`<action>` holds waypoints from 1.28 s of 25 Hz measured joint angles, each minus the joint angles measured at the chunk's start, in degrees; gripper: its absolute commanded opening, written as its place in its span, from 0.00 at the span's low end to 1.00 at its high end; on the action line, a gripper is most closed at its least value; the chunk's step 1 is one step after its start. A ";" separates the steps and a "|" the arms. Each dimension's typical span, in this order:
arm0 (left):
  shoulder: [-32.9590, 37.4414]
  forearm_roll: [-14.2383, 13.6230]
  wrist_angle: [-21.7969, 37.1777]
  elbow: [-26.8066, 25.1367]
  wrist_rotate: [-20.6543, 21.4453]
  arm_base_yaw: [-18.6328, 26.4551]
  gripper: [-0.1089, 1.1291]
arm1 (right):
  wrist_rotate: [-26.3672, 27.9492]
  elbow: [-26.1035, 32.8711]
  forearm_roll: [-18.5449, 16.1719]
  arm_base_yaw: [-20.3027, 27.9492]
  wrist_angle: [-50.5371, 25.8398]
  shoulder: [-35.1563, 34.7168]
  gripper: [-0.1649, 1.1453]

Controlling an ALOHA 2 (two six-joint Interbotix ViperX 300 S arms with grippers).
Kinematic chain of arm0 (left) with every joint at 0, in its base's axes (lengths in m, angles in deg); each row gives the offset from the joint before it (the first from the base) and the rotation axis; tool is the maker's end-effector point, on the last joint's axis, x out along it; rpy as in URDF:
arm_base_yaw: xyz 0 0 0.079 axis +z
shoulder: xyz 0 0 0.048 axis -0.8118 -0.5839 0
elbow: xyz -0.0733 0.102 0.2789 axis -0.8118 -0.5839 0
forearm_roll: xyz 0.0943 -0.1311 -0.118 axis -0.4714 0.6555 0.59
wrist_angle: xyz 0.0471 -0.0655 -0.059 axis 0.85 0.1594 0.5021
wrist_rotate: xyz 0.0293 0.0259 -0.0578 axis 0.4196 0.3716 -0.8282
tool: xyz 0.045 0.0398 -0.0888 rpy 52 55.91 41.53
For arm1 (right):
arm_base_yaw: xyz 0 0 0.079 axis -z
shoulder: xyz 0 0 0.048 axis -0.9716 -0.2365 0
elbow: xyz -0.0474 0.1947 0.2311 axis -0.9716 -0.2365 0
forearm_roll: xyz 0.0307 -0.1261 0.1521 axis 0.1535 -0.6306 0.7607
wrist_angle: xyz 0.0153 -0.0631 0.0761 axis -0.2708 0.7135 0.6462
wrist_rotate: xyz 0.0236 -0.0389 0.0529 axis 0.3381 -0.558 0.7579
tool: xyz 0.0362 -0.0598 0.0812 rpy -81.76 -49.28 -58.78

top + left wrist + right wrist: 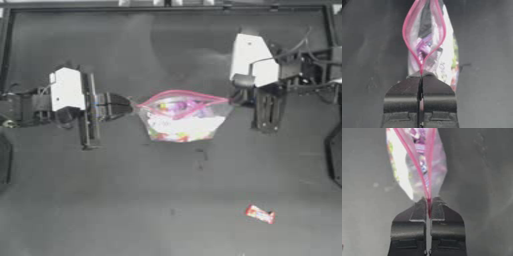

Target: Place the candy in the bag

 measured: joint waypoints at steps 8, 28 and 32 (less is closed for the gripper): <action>0.97 0.88 1.67 0.35 -0.09 -3.60 0.12 | 3.69 -0.09 -0.44 -4.48 0.18 0.53 0.15; 0.97 2.37 3.60 0.18 -0.18 -5.98 0.12 | 9.49 -1.76 -4.39 -8.61 5.62 -1.05 0.15; 0.88 2.99 3.69 -0.09 -0.26 -6.24 0.12 | 9.84 -2.90 -4.22 -8.88 6.77 -1.05 0.15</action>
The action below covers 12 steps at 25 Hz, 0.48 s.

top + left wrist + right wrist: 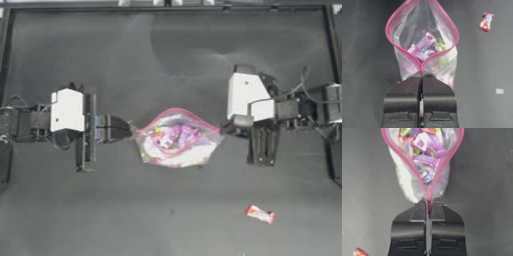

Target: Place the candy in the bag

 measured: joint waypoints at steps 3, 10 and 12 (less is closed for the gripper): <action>-0.62 0.88 -0.09 -0.44 0.00 -0.35 0.12 | 0.09 -1.05 0.79 -0.09 1.23 -0.18 0.15; -4.04 1.23 -1.05 -0.44 0.00 -1.05 0.12 | 0.26 -2.20 1.76 -0.09 3.34 -1.85 0.15; -4.66 1.49 -1.23 -0.44 0.00 -1.32 0.12 | 0.18 -2.11 1.85 -0.35 3.60 -2.55 0.15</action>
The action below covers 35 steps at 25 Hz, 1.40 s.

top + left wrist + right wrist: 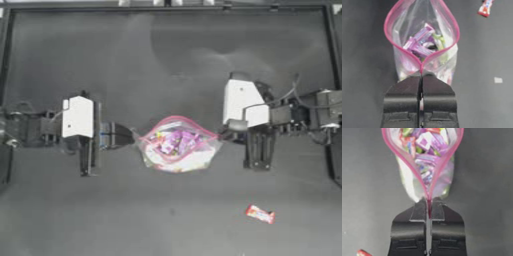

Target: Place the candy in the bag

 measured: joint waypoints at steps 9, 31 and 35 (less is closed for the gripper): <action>-2.02 0.26 -0.88 0.00 0.00 -0.88 0.12 | 0.09 -1.67 1.67 -0.79 2.90 -1.85 0.15; -9.93 0.26 -4.04 2.02 2.11 -1.76 0.12 | 0.18 -5.54 1.23 -1.23 10.20 -6.24 0.15; -10.81 0.70 -4.66 2.02 3.25 -1.76 0.12 | 0.26 -5.89 1.23 -1.32 11.43 -7.56 0.15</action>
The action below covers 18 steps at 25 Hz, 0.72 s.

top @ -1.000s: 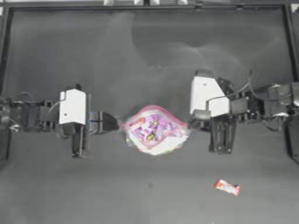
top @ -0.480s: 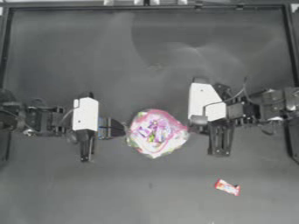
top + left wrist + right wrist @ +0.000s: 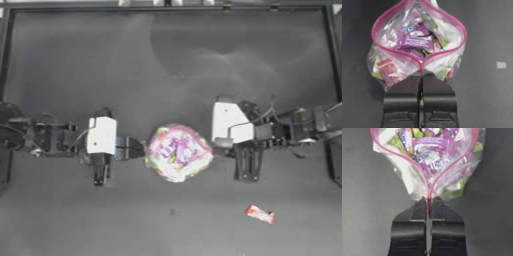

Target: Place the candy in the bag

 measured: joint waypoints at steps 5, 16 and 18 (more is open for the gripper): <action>-1.67 0.26 -1.58 0.00 0.26 0.26 0.12 | 0.00 0.00 0.09 0.09 0.09 -0.79 0.15; -4.39 0.88 -3.60 0.53 2.46 0.62 0.12 | 0.00 -0.26 0.00 0.09 0.18 -1.58 0.15; -4.57 1.05 -3.52 0.88 3.08 0.70 0.12 | 0.00 -0.35 -0.26 0.09 0.18 -1.76 0.15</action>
